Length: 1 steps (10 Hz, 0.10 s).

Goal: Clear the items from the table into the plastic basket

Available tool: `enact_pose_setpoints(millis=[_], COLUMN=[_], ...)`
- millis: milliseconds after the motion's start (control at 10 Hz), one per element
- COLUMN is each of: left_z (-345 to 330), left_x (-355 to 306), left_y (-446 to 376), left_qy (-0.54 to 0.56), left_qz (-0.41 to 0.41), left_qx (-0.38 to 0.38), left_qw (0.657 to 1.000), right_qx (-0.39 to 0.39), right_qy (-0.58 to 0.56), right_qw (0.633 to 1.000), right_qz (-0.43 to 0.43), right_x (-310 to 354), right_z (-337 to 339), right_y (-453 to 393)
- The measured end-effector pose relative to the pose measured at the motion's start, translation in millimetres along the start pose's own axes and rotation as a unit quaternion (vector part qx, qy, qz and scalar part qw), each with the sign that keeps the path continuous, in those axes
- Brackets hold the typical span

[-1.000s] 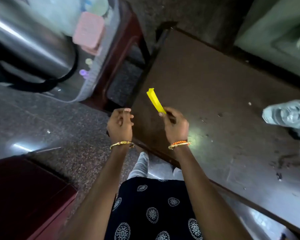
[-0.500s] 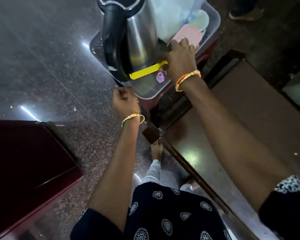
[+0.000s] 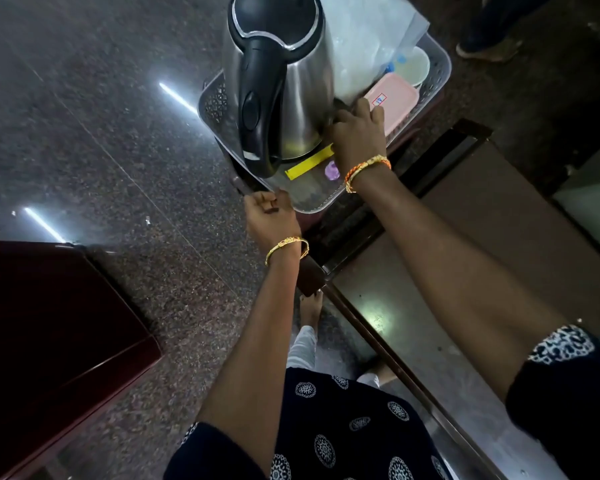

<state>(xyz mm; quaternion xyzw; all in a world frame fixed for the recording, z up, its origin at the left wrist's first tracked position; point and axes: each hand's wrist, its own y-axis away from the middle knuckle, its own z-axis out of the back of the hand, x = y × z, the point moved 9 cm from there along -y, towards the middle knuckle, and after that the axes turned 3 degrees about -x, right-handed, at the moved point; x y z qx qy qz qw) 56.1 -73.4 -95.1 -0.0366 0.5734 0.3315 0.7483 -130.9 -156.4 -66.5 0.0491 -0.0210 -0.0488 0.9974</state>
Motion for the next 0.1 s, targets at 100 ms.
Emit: enact_pose_setpoints(millis=[100], left_z=[6.4], left_x=[-5.3], left_y=[2.9], left_qy=[-0.01], left_qz=[-0.013], left_qx=[-0.009], left_qw=[1.0], right_qx=[-0.025], right_qy=[-0.05], right_qw=[0.995], right_qz=[-0.085], right_x=[-21.6], right_z=[7.0], right_y=[17.8])
